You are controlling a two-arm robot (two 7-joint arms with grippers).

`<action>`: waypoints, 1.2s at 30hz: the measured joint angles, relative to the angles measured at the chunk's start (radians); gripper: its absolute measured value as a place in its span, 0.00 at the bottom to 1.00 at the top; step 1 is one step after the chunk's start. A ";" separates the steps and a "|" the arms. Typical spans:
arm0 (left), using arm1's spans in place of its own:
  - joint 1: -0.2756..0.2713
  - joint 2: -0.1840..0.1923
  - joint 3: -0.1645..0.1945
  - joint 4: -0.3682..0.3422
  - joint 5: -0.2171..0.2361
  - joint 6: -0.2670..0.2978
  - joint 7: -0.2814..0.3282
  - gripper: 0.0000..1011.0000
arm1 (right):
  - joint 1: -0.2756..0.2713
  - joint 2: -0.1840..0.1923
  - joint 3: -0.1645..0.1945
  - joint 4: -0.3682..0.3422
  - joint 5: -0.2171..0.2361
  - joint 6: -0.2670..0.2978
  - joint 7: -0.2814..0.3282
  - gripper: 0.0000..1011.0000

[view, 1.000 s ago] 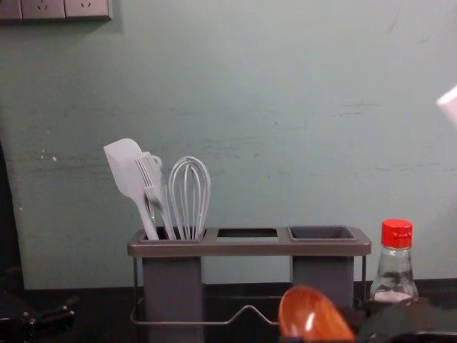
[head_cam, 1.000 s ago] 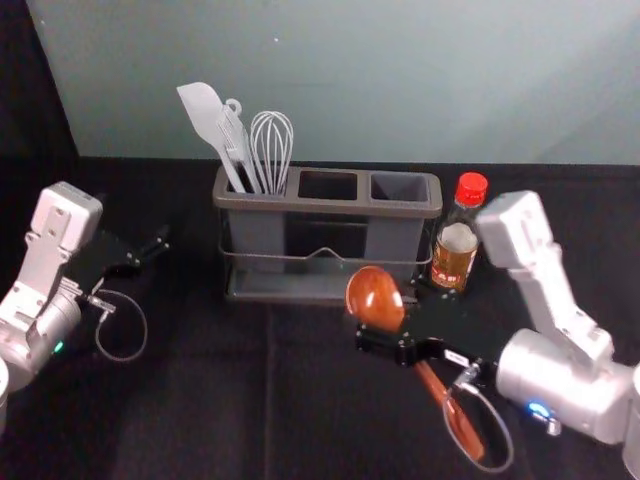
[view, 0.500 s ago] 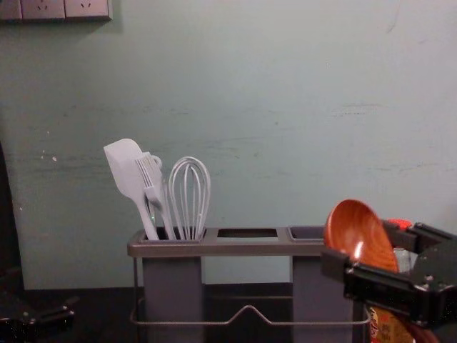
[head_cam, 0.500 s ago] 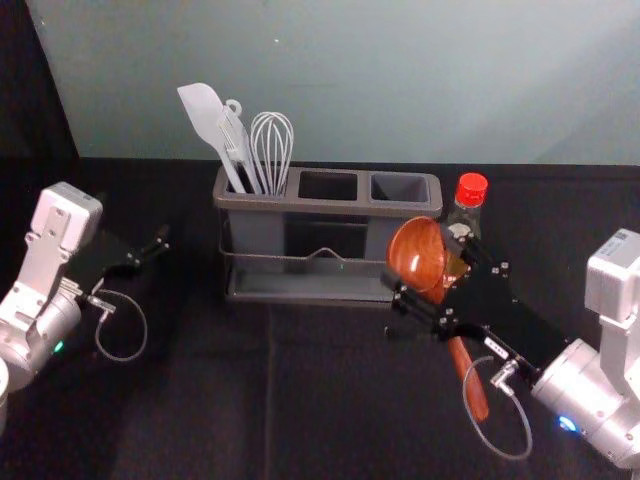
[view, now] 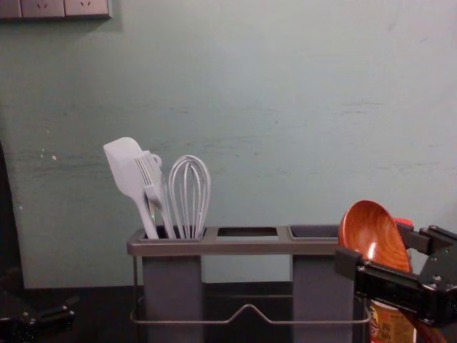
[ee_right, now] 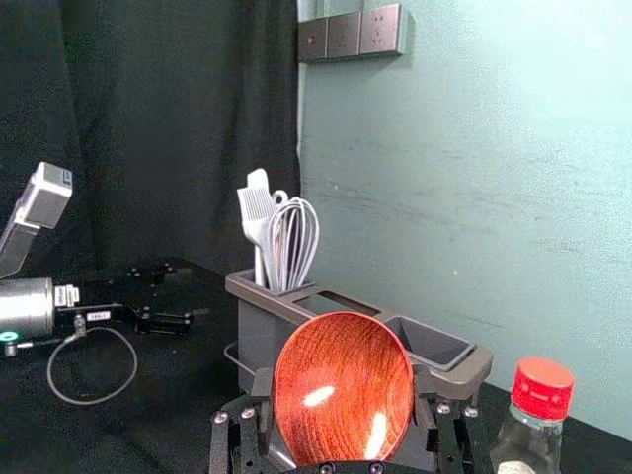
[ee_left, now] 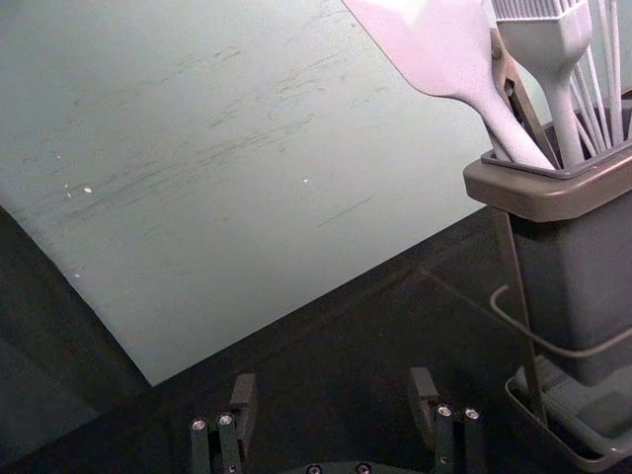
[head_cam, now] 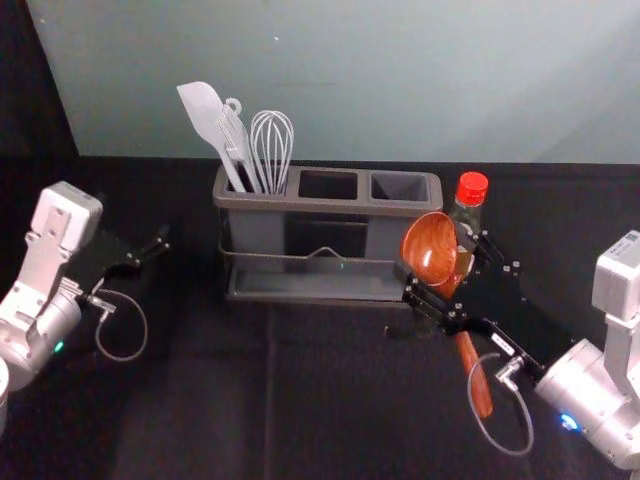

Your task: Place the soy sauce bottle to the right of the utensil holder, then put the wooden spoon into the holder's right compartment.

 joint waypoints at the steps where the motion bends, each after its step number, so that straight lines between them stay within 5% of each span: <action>1: 0.000 0.000 0.000 0.000 0.000 0.000 0.000 0.99 | 0.000 0.000 0.000 -0.001 0.000 0.000 0.000 0.83; 19: 0.000 0.000 0.000 0.000 0.000 0.000 0.000 0.99 | 0.031 0.023 -0.001 -0.011 0.020 -0.009 0.002 0.83; 25: 0.000 0.000 0.000 0.000 0.000 0.000 0.000 0.99 | 0.115 0.020 -0.028 0.018 0.026 -0.014 0.010 0.83; 36: 0.000 0.000 0.000 0.000 0.000 0.000 0.000 0.99 | 0.313 -0.038 -0.089 0.139 0.040 -0.037 0.008 0.83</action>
